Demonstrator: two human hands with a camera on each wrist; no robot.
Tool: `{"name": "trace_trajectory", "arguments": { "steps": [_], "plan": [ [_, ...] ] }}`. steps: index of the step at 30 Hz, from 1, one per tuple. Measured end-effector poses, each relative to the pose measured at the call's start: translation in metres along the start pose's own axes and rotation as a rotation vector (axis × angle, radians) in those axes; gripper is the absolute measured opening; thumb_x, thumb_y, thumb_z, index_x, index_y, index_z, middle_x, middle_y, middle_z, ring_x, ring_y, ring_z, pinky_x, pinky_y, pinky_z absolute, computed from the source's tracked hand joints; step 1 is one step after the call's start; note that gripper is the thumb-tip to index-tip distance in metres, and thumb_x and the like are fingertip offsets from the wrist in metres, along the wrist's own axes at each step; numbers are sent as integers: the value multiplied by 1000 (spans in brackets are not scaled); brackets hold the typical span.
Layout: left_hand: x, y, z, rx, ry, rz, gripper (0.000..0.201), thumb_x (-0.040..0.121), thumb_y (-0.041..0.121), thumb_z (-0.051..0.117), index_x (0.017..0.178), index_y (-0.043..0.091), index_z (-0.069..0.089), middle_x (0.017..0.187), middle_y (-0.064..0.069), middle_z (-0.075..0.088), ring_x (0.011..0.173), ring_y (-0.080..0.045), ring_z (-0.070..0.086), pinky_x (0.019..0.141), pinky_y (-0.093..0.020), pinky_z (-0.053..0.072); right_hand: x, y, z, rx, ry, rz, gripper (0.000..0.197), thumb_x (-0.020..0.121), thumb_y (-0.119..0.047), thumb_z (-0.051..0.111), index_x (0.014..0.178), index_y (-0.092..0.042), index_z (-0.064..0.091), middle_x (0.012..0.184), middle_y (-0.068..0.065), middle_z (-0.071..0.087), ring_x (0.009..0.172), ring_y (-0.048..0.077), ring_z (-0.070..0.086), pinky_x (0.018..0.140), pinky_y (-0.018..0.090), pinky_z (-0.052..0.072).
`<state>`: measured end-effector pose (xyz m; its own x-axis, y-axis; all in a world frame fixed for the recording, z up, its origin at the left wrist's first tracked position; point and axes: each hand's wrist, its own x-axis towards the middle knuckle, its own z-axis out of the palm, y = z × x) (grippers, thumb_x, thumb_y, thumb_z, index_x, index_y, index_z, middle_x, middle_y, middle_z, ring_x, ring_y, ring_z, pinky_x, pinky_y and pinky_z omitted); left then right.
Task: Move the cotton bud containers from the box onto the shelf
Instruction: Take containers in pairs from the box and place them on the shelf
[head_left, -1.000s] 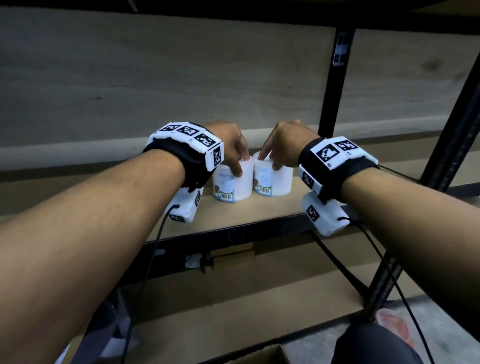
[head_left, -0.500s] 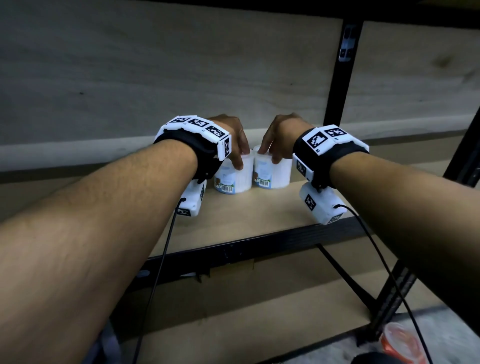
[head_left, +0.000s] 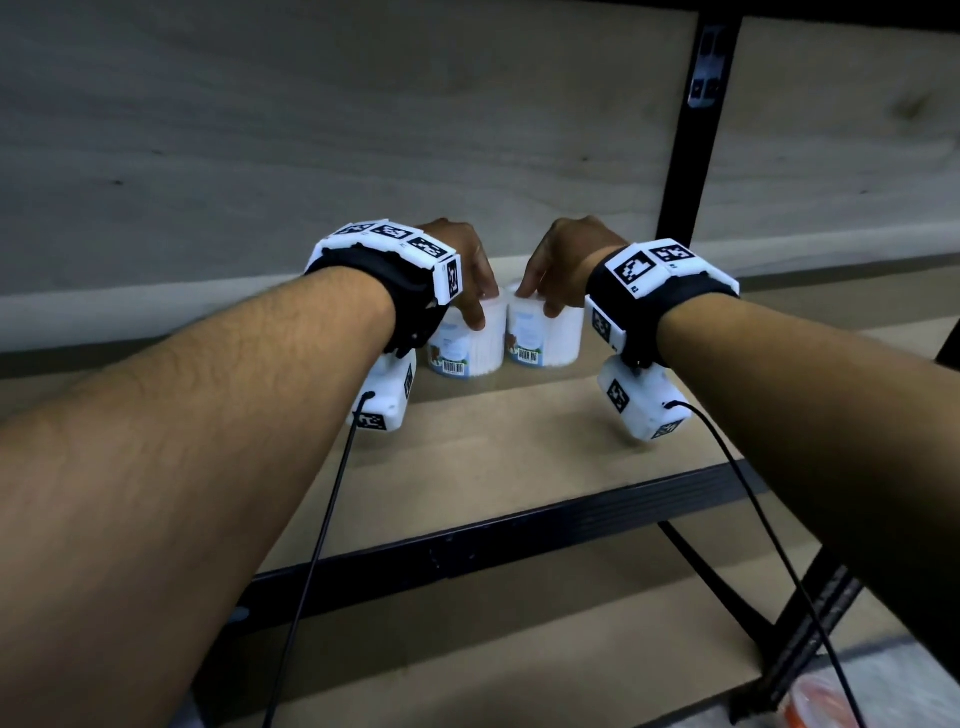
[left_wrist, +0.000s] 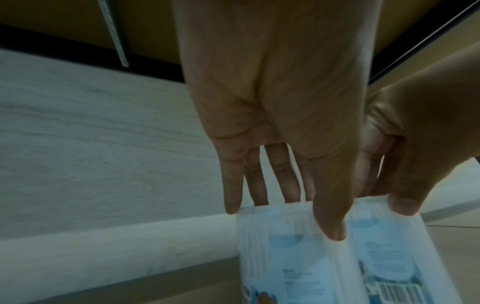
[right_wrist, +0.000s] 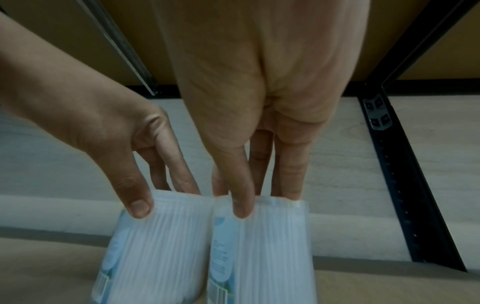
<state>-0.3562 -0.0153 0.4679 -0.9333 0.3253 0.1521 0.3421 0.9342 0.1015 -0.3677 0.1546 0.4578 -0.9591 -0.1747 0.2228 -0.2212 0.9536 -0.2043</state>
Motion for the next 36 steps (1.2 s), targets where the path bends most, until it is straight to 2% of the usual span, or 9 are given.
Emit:
{"name": "trace_trajectory", "arguments": {
  "steps": [4,7,10,14,16,19,22,26,36],
  "plan": [
    [8,-2,1,6,6,-13,43,70,30,86,111,27,76,110,11,73,96,-8,64,79,-17,40,9,4,2,2,7,-10,33,70,0,81,64,-31,71,88,-6,74,85,13,70,82,21,51],
    [13,-3,3,14,7,-14,43,72,28,85,114,26,75,112,10,72,95,-7,62,79,-17,39,13,8,4,29,3,-16,30,74,1,77,77,-29,76,89,-3,76,83,12,69,78,19,47],
    [16,-4,4,13,6,-14,44,72,28,85,115,26,74,114,11,71,95,-6,60,81,-17,38,16,10,7,43,28,-29,32,73,3,78,83,-27,79,93,-1,74,86,14,69,81,20,50],
    [16,-5,5,4,2,-12,46,73,27,85,117,25,74,116,9,71,98,-8,61,81,-17,38,21,11,13,43,53,-35,36,70,1,80,63,-33,70,102,2,71,82,15,71,86,26,55],
    [14,-5,5,2,7,-11,46,72,27,86,116,24,74,116,9,71,100,-9,63,81,-17,39,19,9,12,31,40,-22,37,70,0,81,64,-35,70,105,1,72,85,15,70,88,26,54],
    [10,-3,4,25,-11,8,53,73,31,85,123,23,70,123,8,68,109,-12,62,84,-17,39,10,9,1,33,-59,-24,37,75,-2,78,97,-32,78,113,-2,72,102,14,66,85,19,45],
    [-1,1,0,58,-58,26,73,75,37,83,141,24,53,142,6,54,125,-15,53,94,-18,36,-6,7,-13,30,-132,-44,50,84,-6,73,129,-28,65,130,0,64,118,16,59,87,18,40],
    [-16,3,-6,64,-36,12,80,76,42,80,147,32,43,152,4,40,135,-19,42,103,-25,34,-29,1,-24,15,-54,-45,55,89,-15,71,140,-31,54,137,1,58,118,19,59,90,21,44],
    [-82,23,-26,-105,47,92,63,77,41,78,135,34,55,134,15,57,102,-7,52,86,-20,38,-109,4,-50,30,25,-124,44,86,-18,71,127,-32,62,124,2,66,105,17,62,83,21,42]
  ]
}}
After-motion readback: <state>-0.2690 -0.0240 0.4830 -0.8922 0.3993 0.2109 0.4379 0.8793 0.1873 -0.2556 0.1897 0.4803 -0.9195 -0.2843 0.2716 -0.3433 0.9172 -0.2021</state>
